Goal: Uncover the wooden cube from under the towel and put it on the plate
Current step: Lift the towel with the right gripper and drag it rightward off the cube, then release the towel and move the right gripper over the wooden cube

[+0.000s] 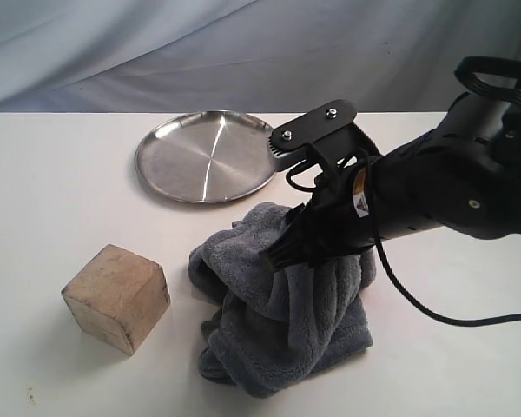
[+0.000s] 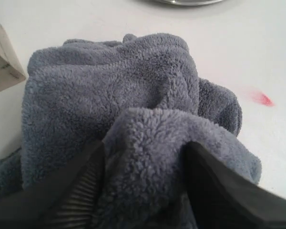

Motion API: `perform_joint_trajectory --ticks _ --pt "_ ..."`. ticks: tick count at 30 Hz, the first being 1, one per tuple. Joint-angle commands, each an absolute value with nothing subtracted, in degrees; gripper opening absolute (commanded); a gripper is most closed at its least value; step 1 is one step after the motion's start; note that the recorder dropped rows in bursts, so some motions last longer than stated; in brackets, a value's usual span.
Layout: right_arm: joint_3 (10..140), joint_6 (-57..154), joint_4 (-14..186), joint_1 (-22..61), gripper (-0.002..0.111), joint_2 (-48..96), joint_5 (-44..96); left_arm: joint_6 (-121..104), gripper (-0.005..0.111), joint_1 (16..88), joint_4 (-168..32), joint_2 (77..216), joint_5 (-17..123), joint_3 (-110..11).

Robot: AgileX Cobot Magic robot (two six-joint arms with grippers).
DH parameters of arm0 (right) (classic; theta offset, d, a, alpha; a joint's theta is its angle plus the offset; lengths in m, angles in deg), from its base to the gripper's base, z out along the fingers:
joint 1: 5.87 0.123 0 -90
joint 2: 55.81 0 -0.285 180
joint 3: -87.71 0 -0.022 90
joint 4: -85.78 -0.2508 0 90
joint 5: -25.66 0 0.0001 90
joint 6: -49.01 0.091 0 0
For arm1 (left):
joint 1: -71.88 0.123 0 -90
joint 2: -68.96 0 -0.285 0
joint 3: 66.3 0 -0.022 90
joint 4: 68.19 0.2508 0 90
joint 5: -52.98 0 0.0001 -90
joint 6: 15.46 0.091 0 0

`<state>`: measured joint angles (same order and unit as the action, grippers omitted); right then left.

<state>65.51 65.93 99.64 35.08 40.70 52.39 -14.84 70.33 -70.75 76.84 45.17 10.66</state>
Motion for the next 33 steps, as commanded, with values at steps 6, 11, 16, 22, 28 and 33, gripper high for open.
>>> perform_joint_trajectory --ticks 6,11,16,22,28,33 --pt "65.30 65.53 98.61 33.49 0.058 39.90 49.35 -14.98 0.001 70.28 -70.71 76.75 45.21 10.92" --pt "65.30 65.53 97.75 33.49 0.058 37.41 46.16 -14.98 0.001 70.28 -70.71 76.75 45.21 10.92" --pt "65.30 65.28 94.80 33.49 0.058 34.11 41.60 -14.98 0.001 70.28 -70.71 76.75 45.21 10.92" --pt "65.30 55.35 88.47 35.72 0.058 34.94 40.33 -14.98 0.001 70.28 -70.71 76.75 45.21 10.92" --pt "68.37 49.01 84.97 40.20 0.058 40.06 39.12 -14.86 0.001 70.28 -70.71 76.75 45.21 10.92" --pt "79.26 46.46 84.97 45.59 0.058 47.74 44.34 -14.99 0.001 70.28 -70.71 76.75 45.21 10.92"
